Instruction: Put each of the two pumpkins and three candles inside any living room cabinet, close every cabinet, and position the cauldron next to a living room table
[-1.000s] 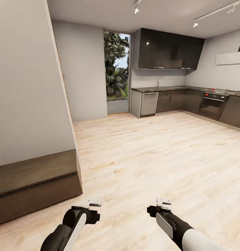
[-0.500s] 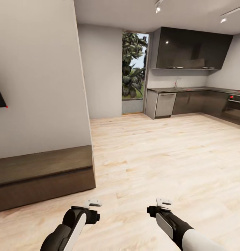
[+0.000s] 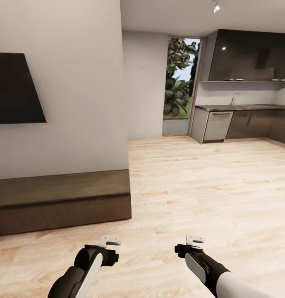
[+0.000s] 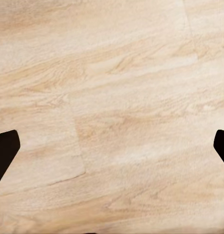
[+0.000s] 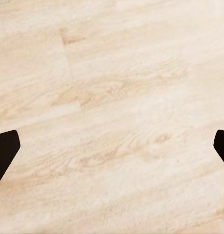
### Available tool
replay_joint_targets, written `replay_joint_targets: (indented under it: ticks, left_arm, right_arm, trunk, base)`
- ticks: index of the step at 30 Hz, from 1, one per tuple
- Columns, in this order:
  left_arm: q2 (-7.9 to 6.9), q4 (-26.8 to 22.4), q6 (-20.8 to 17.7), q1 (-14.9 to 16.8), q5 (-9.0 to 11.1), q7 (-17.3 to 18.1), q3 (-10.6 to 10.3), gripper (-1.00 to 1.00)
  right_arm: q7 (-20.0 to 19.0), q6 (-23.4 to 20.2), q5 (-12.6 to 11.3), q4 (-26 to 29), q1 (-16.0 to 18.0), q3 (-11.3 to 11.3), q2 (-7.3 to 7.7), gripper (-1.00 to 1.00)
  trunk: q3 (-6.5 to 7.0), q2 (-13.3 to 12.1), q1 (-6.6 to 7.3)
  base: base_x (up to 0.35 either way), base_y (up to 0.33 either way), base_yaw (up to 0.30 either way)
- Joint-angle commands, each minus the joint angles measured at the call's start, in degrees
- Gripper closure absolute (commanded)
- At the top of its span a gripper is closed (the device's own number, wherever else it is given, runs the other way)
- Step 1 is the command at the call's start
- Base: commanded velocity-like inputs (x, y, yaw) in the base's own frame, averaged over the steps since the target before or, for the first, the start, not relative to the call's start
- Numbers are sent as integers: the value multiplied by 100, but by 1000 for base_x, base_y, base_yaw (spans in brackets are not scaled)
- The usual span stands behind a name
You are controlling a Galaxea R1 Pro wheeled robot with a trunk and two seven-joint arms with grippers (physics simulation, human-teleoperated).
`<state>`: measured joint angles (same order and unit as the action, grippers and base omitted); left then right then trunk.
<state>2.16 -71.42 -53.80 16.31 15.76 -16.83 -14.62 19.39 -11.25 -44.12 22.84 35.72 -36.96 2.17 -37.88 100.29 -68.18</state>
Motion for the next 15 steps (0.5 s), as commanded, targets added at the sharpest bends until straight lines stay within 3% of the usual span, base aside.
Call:
replay_joint_targets:
  ticks: [1,7,15]
  left_arm:
    - [1,-4,-17,4,59,-57,-6,-100]
    - [2,-7,-17,4,59,-57,-6,-100]
    - [-5,-12,-17,4,59,-57,-4,-100]
  right_arm:
    - [43,-28,-35,18,2,-48,10,-100]
    - [13,-8,3,22,2,-56,22,-100]
    - [10,-18,-17,23,1,-53,11,-100]
  trunk:
    - [-6,3,1]
    - [-6,3,1]
    - [-6,3,1]
  base:
    - [-17,-110,48]
    - [-4,-194,12]
    - [-9,7,0]
